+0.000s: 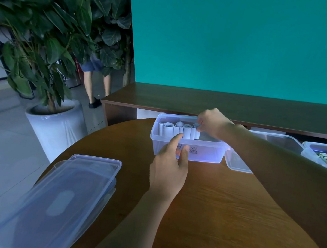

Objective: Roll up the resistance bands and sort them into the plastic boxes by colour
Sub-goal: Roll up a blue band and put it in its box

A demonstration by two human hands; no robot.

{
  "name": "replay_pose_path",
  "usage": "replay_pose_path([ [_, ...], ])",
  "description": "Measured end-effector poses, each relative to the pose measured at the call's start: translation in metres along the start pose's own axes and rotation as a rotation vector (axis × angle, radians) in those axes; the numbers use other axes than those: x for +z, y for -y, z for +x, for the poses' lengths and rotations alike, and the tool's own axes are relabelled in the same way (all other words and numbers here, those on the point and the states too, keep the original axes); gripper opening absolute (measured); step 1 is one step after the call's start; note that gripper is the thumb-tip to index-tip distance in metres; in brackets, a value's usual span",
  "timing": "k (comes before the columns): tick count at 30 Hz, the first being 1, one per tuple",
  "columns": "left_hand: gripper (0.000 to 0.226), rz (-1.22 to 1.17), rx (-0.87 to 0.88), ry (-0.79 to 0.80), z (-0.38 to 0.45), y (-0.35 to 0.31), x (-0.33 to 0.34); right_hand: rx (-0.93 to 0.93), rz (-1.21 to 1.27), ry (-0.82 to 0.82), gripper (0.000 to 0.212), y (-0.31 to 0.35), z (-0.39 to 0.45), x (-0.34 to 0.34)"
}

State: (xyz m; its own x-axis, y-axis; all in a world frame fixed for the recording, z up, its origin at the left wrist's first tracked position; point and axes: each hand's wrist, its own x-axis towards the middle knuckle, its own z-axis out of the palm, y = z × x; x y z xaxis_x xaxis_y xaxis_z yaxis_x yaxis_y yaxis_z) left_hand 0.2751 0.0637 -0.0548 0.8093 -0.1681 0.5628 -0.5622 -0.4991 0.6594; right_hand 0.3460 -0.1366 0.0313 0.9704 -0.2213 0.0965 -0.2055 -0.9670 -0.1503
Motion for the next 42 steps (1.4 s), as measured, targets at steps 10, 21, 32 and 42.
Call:
replay_pose_path([
  [10, 0.048, 0.029, -0.006, -0.033, 0.000, -0.002, -0.002, -0.003, 0.049, -0.008, 0.029, -0.009, -0.003, -0.005],
  [21, 0.046, 0.038, 0.077, -0.118, -0.014, -0.014, -0.003, -0.057, 0.271, -0.199, 0.032, -0.029, -0.100, -0.042],
  [32, 0.045, -0.216, -0.097, 0.360, -0.105, -0.115, 0.026, 0.137, 0.522, -0.389, 0.020, -0.078, -0.306, -0.016],
  [42, 0.031, -0.362, -0.038, 0.555, -0.183, -0.209, 0.063, 0.388, 0.548, -0.606, 0.013, -0.144, -0.450, 0.004],
])
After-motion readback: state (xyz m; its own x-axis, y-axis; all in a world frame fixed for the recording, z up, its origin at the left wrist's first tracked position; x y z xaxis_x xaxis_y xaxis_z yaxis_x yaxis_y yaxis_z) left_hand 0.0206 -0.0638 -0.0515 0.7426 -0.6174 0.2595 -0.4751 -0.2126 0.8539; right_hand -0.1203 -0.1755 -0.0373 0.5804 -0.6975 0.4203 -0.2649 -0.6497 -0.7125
